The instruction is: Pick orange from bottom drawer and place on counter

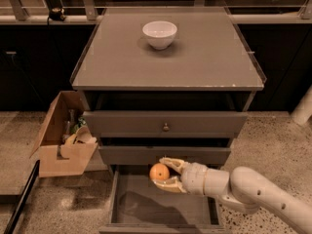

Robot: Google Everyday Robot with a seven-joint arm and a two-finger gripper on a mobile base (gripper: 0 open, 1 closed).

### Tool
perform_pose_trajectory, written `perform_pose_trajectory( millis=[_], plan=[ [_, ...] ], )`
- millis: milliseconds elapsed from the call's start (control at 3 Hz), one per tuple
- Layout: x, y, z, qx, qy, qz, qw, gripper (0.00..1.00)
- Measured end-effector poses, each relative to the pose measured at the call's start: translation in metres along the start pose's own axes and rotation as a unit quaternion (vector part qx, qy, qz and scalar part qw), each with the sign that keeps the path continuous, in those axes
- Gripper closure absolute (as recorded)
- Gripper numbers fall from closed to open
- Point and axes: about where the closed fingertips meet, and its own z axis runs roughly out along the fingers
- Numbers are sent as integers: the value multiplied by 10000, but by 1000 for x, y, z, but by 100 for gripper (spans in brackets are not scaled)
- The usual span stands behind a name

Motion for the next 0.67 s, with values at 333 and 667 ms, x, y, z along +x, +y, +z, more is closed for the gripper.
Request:
perform_pose_trajectory(
  millis=[333, 667],
  plan=[
    [-51, -4, -11, 155, 124, -522, 9984, 100],
    [-51, -4, -11, 156, 124, -523, 9984, 100]
  ],
)
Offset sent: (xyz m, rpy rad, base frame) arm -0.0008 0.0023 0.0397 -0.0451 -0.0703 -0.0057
